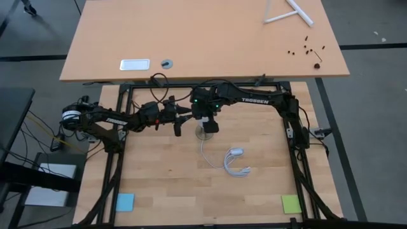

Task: Screw lightbulb
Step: Insert the white lightbulb into the golden lamp

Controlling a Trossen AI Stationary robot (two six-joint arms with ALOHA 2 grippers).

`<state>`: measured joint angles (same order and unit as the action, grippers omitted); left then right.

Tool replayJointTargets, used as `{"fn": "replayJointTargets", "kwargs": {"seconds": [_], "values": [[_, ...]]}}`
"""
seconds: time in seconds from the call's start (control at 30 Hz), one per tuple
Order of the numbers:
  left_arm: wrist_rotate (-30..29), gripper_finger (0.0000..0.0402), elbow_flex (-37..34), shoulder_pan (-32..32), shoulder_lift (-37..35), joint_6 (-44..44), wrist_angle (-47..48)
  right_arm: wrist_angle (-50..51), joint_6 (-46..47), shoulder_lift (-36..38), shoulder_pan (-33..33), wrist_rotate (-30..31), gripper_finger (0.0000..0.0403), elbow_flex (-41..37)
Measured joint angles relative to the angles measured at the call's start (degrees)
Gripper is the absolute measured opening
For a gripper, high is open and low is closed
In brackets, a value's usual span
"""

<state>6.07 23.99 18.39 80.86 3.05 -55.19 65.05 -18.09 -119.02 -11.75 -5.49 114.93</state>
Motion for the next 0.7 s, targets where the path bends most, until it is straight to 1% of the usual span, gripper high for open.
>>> {"fn": "replayJointTargets", "kwargs": {"seconds": [0.2,0.33,0.43,0.57,0.7], "values": [[0.0,0.0127,0.0,0.0,0.0,0.0,0.5,-1.1,-2.1,0.0,0.7,5.7,0.0334,0.5],[-0.1,0.0127,0.0,0.0,0.0,0.0,0.5,1.3,2.5,0.0,0.9,5.8,0.0325,0.5],[-0.1,0.0127,0.0,0.0,0.0,0.1,0.5,3.2,5.0,0.0,0.9,5.8,0.0325,0.5],[-0.1,0.0127,0.0,0.0,0.0,0.1,0.5,2.7,6.5,0.0,0.9,5.8,0.0342,0.5],[-0.1,0.0127,0.0,0.0,0.0,0.1,0.5,2.7,5.3,0.0,0.9,5.6,0.0355,0.5]]}}
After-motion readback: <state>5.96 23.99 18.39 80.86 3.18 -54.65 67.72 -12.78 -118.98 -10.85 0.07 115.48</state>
